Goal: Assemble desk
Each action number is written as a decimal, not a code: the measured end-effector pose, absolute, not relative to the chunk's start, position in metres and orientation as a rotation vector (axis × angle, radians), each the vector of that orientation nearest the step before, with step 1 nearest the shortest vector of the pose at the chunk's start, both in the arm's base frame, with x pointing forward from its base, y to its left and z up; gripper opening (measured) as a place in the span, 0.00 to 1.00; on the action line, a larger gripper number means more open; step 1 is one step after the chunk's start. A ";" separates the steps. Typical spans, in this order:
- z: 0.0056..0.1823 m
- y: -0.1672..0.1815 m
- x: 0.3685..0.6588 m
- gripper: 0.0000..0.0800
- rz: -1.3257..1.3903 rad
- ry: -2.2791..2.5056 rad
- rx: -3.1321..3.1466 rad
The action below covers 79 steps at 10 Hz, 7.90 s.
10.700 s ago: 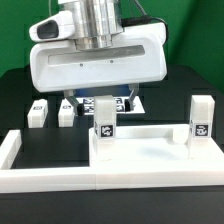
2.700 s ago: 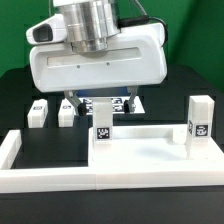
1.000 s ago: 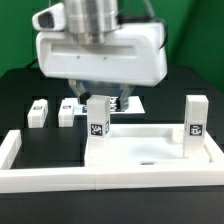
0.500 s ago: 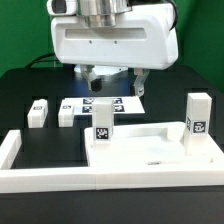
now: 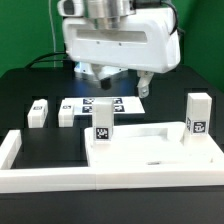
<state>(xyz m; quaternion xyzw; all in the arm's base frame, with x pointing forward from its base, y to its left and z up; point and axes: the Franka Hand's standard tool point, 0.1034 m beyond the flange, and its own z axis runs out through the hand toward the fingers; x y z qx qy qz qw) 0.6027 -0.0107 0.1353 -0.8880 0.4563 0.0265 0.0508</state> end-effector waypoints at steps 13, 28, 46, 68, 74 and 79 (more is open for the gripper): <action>0.075 -0.001 0.531 0.81 0.027 1.686 -2.519; 0.008 0.044 0.518 0.61 0.018 1.879 -2.381; 0.009 -0.018 0.482 0.11 0.103 1.268 -2.742; 0.020 -0.059 0.585 0.08 0.030 -1.635 -2.642; 0.023 -0.058 0.613 0.08 0.042 -2.199 -2.237; 0.034 -0.030 0.635 0.08 -0.019 -2.126 -2.322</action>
Offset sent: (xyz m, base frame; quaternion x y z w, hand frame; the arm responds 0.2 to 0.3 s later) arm 0.0000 0.0000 0.0000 0.0000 0.0000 0.0000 1.0000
